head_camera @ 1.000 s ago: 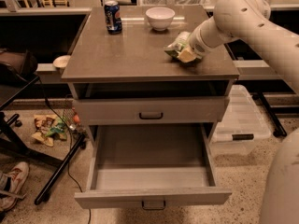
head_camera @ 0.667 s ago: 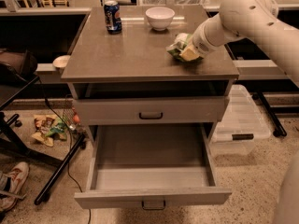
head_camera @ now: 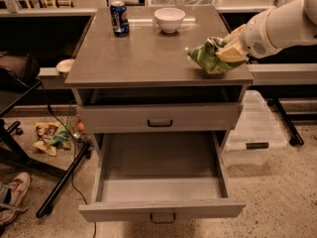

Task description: Place green jalapeno chip bag into middle drawer

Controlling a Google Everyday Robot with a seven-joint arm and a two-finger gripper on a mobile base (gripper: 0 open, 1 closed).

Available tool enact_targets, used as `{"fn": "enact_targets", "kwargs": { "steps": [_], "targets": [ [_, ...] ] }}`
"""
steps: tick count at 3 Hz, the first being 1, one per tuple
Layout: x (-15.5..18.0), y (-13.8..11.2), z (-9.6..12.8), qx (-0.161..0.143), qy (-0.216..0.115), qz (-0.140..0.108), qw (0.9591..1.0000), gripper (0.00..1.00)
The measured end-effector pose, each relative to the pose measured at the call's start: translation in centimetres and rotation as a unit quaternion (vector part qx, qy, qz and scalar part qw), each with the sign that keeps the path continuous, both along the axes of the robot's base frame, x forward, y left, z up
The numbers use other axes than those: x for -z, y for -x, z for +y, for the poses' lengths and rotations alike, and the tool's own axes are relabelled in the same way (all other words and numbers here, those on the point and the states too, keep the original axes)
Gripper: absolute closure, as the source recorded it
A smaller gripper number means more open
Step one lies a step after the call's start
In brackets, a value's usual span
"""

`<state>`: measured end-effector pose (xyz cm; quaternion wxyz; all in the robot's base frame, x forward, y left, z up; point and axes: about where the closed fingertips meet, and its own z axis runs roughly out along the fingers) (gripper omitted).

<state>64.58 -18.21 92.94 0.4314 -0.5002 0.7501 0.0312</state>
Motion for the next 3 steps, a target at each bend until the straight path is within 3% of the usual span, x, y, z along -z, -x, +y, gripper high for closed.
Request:
{"fn": "enact_targets", "kwargs": {
  "steps": [2,3],
  "targets": [
    [0.3,0.5,0.3,-0.015,-0.004,0.003,0.9999,1.00],
    [0.1,4.2,1.4,-0.058,-0.028,0.003,0.9979,1.00]
  ]
}}
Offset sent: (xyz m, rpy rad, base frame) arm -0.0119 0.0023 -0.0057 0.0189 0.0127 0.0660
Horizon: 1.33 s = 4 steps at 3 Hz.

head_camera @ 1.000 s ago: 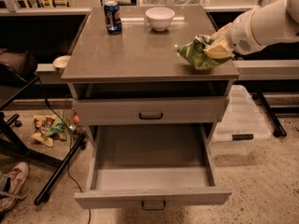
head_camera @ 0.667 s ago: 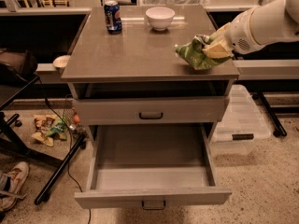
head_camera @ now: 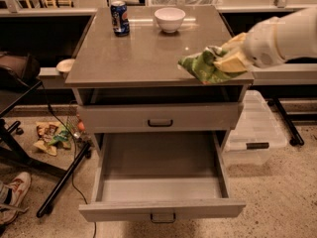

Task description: Place green jalapeno chip bag into middle drawer

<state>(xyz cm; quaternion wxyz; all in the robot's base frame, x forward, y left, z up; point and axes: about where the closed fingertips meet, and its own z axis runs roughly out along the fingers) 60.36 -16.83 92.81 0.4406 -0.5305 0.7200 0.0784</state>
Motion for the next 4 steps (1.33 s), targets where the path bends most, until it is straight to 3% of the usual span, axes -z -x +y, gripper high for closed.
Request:
{"fn": "enact_targets", "kwargs": {
  "steps": [1,2,3,4],
  "targets": [
    [-0.5,6.7,0.4,-0.038,-0.039,0.007,0.9985,1.00],
    [2.2,13.0,0.9,-0.042,-0.080,0.048,0.9947,1.00],
    [2.2,13.0,0.9,-0.043,-0.080,0.048,0.9947,1.00],
    [7.0,13.0,1.5,-0.034,-0.076,0.082,0.9931,1.00]
  ]
}}
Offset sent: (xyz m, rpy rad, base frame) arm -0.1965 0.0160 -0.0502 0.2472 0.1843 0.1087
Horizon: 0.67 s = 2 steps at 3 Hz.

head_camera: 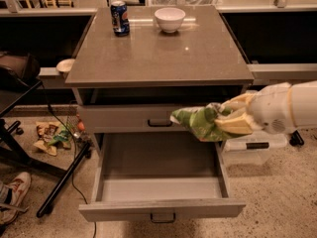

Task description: Place green jalapeno chip bag into middle drawer

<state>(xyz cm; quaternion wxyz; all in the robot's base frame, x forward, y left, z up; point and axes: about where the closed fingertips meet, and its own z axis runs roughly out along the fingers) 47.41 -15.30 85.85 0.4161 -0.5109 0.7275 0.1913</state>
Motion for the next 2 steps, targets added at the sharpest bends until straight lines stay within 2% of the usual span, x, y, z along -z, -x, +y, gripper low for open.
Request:
{"fn": "enact_targets", "kwargs": {
  "steps": [1,2],
  "targets": [
    [8.5,0.3,0.6,0.015,0.009,0.059,0.9981,1.00],
    [16.0,0.3,1.3,0.028,0.009,0.107,0.9938,1.00]
  ]
}}
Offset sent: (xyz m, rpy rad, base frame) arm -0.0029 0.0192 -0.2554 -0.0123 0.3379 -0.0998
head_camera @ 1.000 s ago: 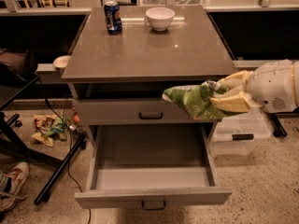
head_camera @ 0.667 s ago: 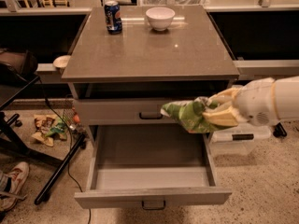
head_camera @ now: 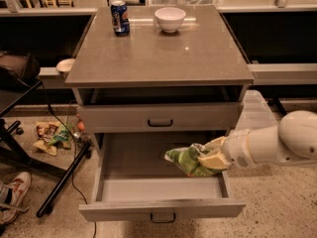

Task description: Place green jalapeno chip bag into middle drawer

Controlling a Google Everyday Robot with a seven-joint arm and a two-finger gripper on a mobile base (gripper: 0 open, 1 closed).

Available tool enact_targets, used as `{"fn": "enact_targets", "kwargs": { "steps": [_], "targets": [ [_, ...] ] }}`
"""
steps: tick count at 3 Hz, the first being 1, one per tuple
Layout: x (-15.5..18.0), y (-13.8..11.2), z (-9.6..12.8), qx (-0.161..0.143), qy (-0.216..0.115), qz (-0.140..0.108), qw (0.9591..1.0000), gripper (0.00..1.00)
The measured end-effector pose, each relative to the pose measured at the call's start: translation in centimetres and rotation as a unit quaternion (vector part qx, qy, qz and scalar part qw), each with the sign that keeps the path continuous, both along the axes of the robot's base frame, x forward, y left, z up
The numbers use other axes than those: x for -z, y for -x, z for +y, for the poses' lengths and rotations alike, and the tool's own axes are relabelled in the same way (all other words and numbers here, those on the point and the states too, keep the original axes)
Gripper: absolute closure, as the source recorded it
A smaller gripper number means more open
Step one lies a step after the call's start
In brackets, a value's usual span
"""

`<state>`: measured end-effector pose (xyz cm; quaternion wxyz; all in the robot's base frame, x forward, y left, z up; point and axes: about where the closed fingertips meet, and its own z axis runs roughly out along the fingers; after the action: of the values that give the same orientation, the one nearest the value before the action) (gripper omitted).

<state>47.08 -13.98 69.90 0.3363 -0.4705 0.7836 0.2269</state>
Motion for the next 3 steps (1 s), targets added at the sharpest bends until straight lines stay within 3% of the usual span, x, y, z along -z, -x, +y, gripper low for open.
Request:
{"fn": "enact_targets", "kwargs": {
  "steps": [1,3],
  "targets": [
    [5.4,-1.1,0.6,0.013,-0.002,0.027,0.9995,1.00],
    [12.5,-4.6,0.4,0.057,-0.014,0.053,0.9969,0.58]
  ]
}}
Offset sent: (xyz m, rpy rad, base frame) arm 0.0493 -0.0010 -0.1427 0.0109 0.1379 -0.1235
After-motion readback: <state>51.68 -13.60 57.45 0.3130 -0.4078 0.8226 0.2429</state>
